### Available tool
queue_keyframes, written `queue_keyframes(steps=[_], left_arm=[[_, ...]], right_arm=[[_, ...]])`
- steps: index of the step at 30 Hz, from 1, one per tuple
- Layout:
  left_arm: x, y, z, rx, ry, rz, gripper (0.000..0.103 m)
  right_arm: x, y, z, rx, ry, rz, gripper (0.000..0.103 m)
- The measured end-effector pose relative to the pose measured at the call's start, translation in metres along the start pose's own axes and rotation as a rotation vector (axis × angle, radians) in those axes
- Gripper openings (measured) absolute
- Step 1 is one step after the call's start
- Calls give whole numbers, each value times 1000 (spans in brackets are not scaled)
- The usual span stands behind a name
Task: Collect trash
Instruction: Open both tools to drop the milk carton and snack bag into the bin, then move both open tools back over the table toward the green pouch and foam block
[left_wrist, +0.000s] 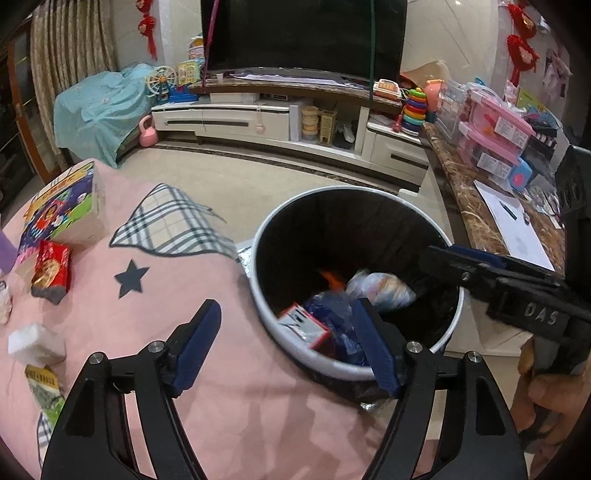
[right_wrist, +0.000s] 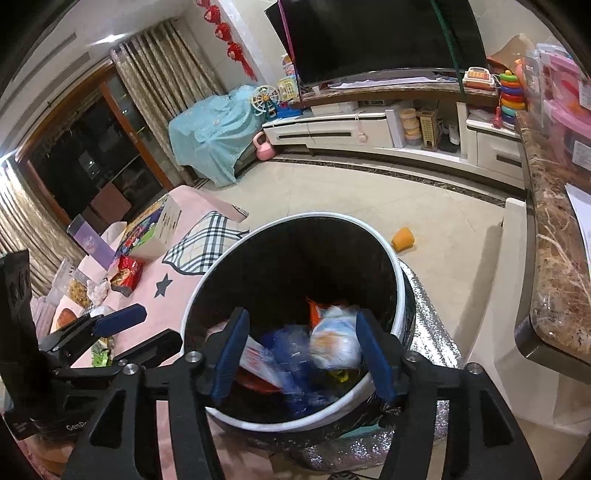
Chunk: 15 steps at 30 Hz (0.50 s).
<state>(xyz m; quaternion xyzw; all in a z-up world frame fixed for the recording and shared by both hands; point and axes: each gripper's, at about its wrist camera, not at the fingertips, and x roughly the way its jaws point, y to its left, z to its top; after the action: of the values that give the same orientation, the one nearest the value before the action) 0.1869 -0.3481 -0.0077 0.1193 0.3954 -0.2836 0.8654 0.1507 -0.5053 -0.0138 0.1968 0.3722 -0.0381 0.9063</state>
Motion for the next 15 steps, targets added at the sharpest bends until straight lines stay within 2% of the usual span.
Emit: queue_keyframes(steps=[5, 15], left_arm=[[-12, 19, -19, -55, -7, 6, 77], [-46, 71, -65, -186, -31, 43, 78]], right_arm=[[-10, 11, -8, -5, -23, 13, 86], [-12, 47, -35, -24, -27, 69, 94]])
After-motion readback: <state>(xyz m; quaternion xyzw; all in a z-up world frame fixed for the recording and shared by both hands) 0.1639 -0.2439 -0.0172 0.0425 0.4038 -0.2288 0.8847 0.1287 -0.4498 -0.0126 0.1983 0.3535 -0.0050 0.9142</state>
